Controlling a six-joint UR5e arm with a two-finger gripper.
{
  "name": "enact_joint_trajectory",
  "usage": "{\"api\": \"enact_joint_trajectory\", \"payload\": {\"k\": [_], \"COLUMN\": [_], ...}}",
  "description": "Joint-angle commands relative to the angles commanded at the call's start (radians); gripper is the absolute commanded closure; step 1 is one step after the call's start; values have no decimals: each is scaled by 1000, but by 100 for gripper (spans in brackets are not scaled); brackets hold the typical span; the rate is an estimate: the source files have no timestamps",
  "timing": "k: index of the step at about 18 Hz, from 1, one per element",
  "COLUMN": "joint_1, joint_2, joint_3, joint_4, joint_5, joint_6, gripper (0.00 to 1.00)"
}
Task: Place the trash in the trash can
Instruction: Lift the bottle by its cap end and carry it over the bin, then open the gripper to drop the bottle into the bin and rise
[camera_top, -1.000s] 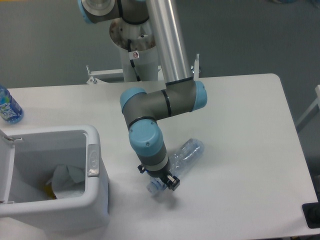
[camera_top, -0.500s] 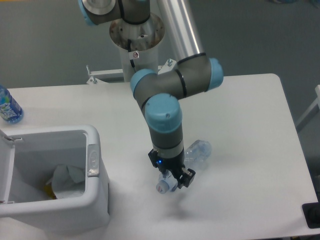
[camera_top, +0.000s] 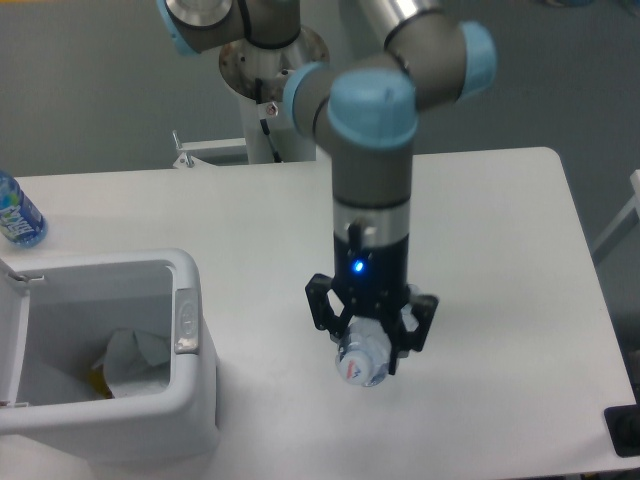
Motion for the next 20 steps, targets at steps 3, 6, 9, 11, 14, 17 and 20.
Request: {"api": "enact_joint_trajectory", "payload": {"k": [3, 6, 9, 11, 14, 17, 20], "joint_1": [-46, -99, -182, -237, -284, -330, -331], "joint_2": [8, 41, 63, 61, 55, 40, 43], "joint_3": [54, 63, 68, 60, 45, 11, -35], "joint_4": [48, 57, 72, 74, 72, 72, 75], "joint_5": [-26, -28, -28, -28, -29, -29, -28], "joint_6": [-163, -194, -223, -225, -222, -214, -205], "gripper": [40, 40, 40, 40, 40, 16, 0]}}
